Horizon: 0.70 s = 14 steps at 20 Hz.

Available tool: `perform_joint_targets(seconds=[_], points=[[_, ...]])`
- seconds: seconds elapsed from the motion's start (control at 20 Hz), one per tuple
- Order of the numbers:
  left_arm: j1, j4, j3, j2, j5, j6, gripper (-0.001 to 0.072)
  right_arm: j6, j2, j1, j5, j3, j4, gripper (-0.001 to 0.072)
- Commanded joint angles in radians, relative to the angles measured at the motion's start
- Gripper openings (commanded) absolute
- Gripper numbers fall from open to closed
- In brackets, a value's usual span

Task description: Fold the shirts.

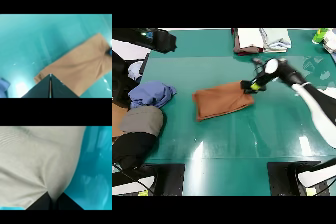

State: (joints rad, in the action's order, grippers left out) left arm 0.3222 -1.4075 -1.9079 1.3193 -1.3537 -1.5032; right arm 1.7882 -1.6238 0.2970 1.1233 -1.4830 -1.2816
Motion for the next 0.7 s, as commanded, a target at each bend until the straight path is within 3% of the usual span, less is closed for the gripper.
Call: perform_joint_targets(seconds=[0.0,0.3,0.65], points=[[0.090,-0.003,0.000,0.000,0.034,0.021,0.0024,-0.011,0.141,-0.146,0.043,-0.001,-0.149,0.0018],[0.121,-0.002,0.000,0.000,0.038,0.019,0.0025,-0.077,0.312,-0.603,0.051,-0.001,-0.183,0.0018],[0.121,0.001,0.000,0.000,0.040,-0.022,0.0025,-0.139,0.283,-0.985,0.048,0.000,-0.080,0.0018]])
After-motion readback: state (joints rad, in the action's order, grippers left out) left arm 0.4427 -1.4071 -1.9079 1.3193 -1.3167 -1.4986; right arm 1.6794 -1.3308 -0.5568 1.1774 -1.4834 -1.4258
